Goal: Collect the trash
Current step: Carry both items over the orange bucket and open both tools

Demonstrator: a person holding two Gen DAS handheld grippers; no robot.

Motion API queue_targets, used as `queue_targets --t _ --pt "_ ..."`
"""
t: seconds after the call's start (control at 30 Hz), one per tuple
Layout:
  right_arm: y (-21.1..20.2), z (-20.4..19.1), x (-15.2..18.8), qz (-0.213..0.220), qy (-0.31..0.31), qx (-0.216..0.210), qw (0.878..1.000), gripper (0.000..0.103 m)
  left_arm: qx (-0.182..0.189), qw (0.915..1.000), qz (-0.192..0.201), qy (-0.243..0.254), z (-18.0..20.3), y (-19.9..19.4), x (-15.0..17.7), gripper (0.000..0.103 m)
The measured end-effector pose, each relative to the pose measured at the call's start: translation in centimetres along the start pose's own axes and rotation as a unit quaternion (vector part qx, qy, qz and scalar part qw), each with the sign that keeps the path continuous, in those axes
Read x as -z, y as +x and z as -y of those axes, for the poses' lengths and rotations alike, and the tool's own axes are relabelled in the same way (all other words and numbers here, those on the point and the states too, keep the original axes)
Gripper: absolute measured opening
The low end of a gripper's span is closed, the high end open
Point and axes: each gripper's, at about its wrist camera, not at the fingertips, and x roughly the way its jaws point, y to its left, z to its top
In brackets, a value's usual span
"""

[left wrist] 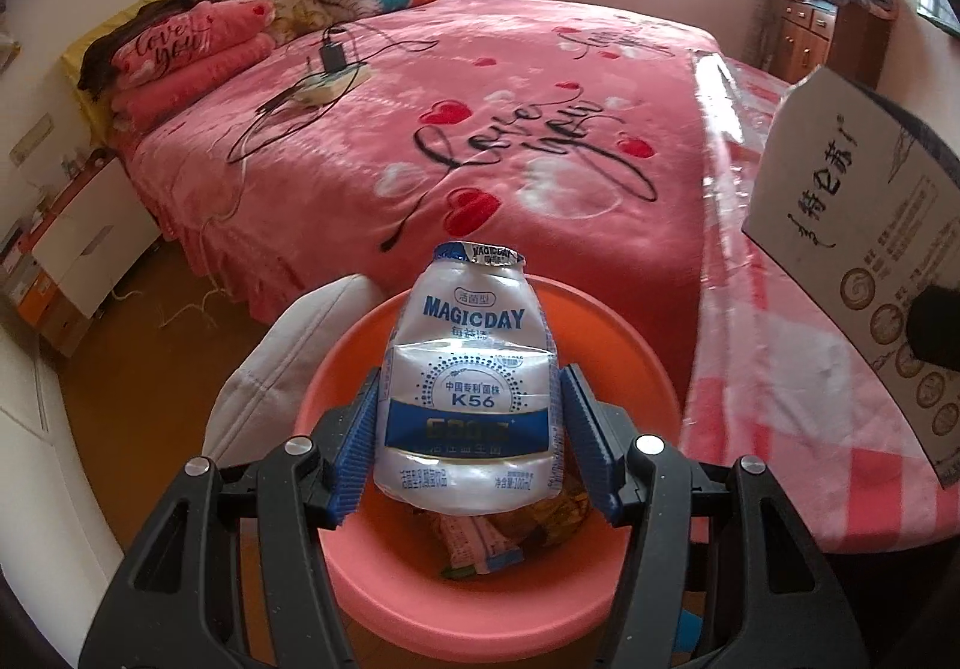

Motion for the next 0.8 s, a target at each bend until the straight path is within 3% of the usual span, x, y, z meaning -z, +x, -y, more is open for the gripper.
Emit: queue_targets --t 0.63,0.73,0.8 --pt "4.9 -3.5 -0.7 -0.04 -0.02 -0.044 0.998 0.037 -0.029 0.9988 -0.034 -0.022 -2.3 2.5 1.4 0.059" --pt "5.6 -3.6 -0.7 -0.046 -0.021 -0.043 0.998 0.04 -0.043 0.9979 -0.04 -0.027 -2.6 2.8 1.5 0.063" --pt "6.0 -3.1 -0.6 -0.046 -0.014 -0.041 0.998 0.05 -0.053 0.9972 -0.042 -0.031 -2.8 3.0 1.6 0.071"
